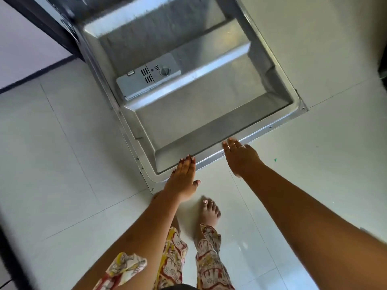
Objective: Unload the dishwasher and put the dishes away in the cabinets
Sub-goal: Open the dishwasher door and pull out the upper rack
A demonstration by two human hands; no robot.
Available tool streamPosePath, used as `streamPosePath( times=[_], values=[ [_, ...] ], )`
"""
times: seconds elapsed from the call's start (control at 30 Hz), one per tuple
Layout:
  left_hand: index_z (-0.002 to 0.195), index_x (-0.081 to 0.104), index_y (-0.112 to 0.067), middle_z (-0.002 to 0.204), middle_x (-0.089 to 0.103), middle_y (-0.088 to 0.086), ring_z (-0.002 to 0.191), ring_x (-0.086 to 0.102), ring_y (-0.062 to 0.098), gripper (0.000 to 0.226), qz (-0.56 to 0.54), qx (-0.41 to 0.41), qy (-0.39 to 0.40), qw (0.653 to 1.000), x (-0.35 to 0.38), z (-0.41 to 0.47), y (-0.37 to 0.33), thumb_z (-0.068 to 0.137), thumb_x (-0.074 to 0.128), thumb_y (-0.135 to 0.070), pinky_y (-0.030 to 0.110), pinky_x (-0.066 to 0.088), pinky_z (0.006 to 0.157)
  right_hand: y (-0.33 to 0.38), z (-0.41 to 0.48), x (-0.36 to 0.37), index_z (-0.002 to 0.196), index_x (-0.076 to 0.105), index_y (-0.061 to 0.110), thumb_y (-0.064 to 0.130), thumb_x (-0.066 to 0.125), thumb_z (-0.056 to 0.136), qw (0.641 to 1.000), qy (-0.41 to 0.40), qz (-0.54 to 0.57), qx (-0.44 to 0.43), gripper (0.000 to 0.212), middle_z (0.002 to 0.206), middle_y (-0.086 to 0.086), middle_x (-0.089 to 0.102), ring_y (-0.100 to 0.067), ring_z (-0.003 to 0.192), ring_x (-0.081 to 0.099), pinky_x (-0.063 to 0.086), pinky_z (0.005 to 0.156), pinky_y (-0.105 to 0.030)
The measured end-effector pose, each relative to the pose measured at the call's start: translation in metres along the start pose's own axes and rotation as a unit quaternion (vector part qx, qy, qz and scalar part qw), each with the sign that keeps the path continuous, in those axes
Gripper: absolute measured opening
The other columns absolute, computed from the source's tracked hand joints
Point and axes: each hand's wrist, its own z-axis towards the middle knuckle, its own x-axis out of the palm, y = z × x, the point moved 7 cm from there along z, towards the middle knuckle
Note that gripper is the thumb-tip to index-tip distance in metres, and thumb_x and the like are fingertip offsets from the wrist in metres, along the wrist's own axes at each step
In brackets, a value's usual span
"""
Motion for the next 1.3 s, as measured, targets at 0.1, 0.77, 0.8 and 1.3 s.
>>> streamPosePath(
  times=[0.1, 0.77, 0.8, 1.3],
  values=[
    [0.148, -0.016, -0.011, 0.157, -0.020, 0.005, 0.145, -0.015, 0.024, 0.074, 0.007, -0.003, 0.001, 1.000, 0.010, 0.012, 0.005, 0.100, 0.035, -0.034, 0.041, 0.006, 0.120, 0.000, 0.012, 0.009, 0.151, -0.007, 0.009, 0.006, 0.032, 0.097, 1.000, 0.002, -0.004, -0.002, 0.066, 0.159, -0.012, -0.010, -0.022, 0.148, -0.003, 0.012, 0.119, -0.039],
    [0.148, -0.015, -0.011, 0.157, -0.021, 0.004, 0.146, -0.014, 0.021, 0.069, 0.022, -0.029, 0.026, 0.999, 0.028, 0.043, 0.014, 0.102, 0.032, -0.032, 0.038, 0.003, 0.120, 0.002, 0.049, 0.036, 0.151, -0.008, 0.014, 0.002, 0.043, 0.092, 0.999, 0.028, 0.012, 0.011, 0.079, 0.159, -0.007, -0.011, -0.018, 0.148, -0.003, 0.029, 0.111, -0.038],
    [0.149, -0.013, -0.010, 0.157, -0.018, 0.005, 0.146, -0.012, 0.021, 0.068, 0.019, -0.033, 0.019, 0.999, 0.024, 0.040, 0.012, 0.102, 0.030, -0.032, 0.037, 0.004, 0.120, 0.002, 0.048, 0.033, 0.151, -0.008, 0.014, 0.003, 0.044, 0.092, 1.000, 0.025, 0.014, 0.012, 0.079, 0.159, -0.007, -0.011, -0.018, 0.148, -0.002, 0.029, 0.111, -0.038],
    [0.151, 0.007, -0.012, 0.159, 0.006, 0.004, 0.146, 0.012, 0.021, 0.058, -0.420, -0.169, -0.186, 0.872, -0.094, -0.054, 0.033, 0.101, 0.036, -0.020, 0.035, 0.014, 0.119, 0.093, -0.015, -0.069, 0.152, -0.002, 0.016, 0.009, 0.040, 0.094, 0.980, -0.076, 0.171, -0.066, 0.072, 0.160, -0.002, -0.001, -0.019, 0.148, -0.003, 0.014, 0.120, -0.039]
  ],
)
